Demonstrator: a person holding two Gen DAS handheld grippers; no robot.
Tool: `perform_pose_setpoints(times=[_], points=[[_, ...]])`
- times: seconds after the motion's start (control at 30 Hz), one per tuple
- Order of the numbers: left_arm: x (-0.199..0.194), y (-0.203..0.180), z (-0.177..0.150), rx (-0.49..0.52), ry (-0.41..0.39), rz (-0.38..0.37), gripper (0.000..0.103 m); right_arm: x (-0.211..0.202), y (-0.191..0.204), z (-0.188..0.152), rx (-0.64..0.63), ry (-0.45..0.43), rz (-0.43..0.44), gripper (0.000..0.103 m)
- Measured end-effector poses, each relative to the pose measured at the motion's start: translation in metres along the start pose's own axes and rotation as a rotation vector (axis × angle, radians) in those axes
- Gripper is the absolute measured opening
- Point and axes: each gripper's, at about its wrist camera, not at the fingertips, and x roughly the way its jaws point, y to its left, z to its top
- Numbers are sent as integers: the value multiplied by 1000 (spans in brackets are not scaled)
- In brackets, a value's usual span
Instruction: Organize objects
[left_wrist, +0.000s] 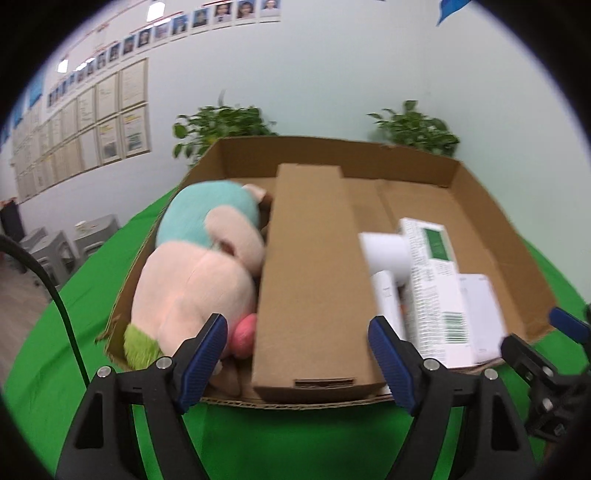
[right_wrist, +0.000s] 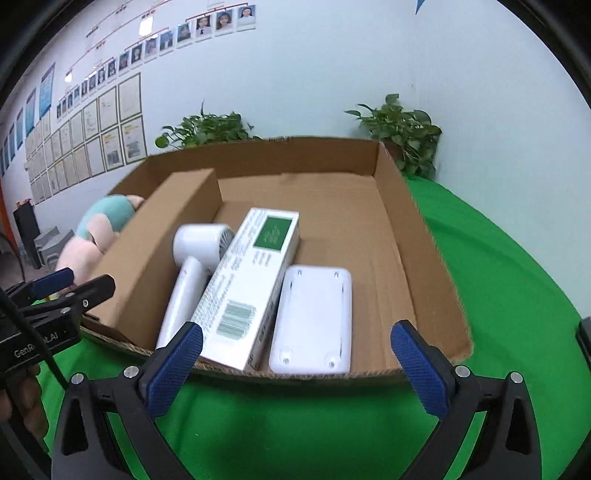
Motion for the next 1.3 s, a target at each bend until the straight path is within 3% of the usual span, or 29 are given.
perform_pose_setpoints(times=[0.3,0.53,0.63,1.3], points=[[-1,0,-14,22,-120,47,90,23,10,-11,-39,-10,-30,103],[1,3,-13,9,-109,29,91,25,9,-11,-28,-11,-19,103],[5,6,-12,-13,-86,26,103,25,12,-11,-25,-9,-20,103],[6,6,-14,-14,-82,20,103,26,22,-12,-8,-14,-18,103]])
